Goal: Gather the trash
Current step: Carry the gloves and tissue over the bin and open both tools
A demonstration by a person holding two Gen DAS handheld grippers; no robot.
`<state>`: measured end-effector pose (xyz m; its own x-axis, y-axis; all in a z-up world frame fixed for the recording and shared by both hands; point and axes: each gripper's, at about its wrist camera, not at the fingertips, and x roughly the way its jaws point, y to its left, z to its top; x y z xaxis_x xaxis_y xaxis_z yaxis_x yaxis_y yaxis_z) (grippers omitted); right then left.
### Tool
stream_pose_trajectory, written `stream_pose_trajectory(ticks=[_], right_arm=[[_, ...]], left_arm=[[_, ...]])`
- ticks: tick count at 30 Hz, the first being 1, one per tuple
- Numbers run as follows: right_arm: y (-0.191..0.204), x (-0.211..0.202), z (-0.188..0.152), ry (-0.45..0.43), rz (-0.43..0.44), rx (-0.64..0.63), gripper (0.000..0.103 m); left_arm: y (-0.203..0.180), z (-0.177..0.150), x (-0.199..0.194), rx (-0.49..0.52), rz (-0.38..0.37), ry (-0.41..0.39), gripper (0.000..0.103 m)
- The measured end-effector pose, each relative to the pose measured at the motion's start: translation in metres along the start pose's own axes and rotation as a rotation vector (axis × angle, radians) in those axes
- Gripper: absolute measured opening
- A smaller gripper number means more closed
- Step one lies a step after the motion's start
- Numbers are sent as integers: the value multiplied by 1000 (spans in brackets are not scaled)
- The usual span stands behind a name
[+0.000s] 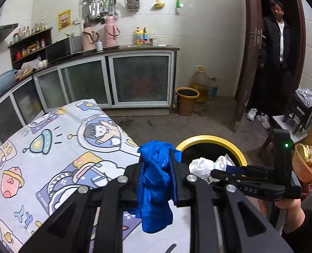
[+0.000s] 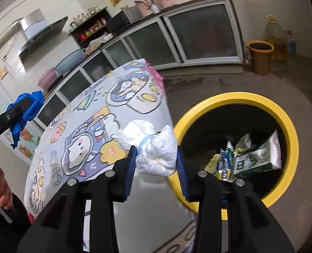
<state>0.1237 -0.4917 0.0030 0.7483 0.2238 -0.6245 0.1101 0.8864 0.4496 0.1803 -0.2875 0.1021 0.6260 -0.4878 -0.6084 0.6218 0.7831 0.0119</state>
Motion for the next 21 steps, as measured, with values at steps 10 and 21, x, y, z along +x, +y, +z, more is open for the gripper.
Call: stream_pose_trajectory(ticks=[10, 21], right_arm=[[-36, -18, 2, -46, -72, 46, 35], [-66, -30, 3, -77, -113, 98, 35]], left_arm=[[-26, 7, 22, 41, -36, 20, 18], [-38, 9, 39, 72, -44, 30, 18]])
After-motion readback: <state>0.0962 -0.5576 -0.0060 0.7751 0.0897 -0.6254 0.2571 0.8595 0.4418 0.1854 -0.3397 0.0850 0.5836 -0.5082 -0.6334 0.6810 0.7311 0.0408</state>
